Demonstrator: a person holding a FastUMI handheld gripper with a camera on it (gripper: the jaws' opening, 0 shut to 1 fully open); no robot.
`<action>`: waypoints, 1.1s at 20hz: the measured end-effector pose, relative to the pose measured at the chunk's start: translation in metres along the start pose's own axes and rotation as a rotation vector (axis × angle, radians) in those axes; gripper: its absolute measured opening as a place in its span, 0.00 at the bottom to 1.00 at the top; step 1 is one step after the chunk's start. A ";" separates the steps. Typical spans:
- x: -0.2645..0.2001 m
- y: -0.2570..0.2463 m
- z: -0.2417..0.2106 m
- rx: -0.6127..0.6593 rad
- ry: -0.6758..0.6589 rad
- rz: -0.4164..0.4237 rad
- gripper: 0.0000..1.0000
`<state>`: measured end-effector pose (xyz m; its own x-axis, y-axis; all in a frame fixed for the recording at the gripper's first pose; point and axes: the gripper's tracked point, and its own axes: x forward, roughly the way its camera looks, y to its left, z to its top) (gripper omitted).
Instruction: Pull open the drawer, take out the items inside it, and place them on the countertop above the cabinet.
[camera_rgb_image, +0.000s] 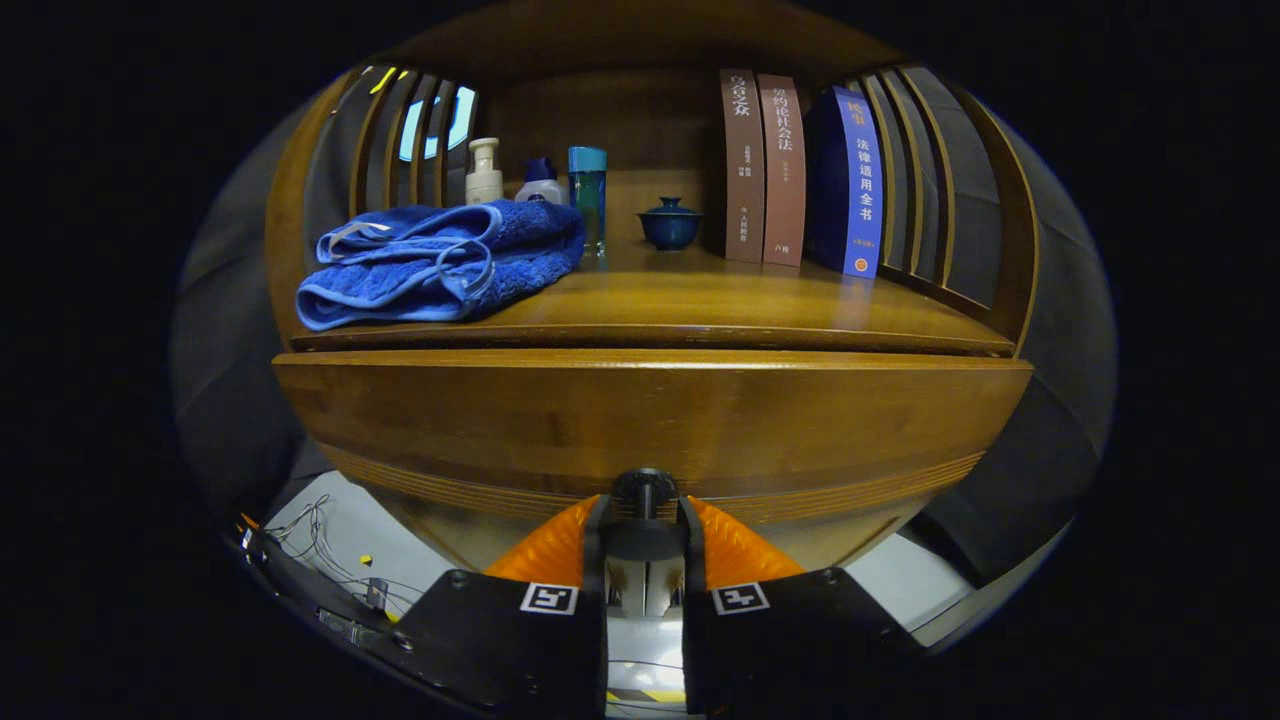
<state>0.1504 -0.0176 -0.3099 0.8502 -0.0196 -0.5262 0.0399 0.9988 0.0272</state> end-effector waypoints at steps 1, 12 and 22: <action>-0.006 0.000 -0.003 -0.007 0.000 -0.003 0.34; -0.082 0.000 -0.040 0.028 0.031 0.016 0.34; -0.140 0.001 -0.071 0.059 0.074 0.027 0.33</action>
<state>-0.0056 -0.0111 -0.2965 0.8101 0.0127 -0.5861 0.0502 0.9946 0.0909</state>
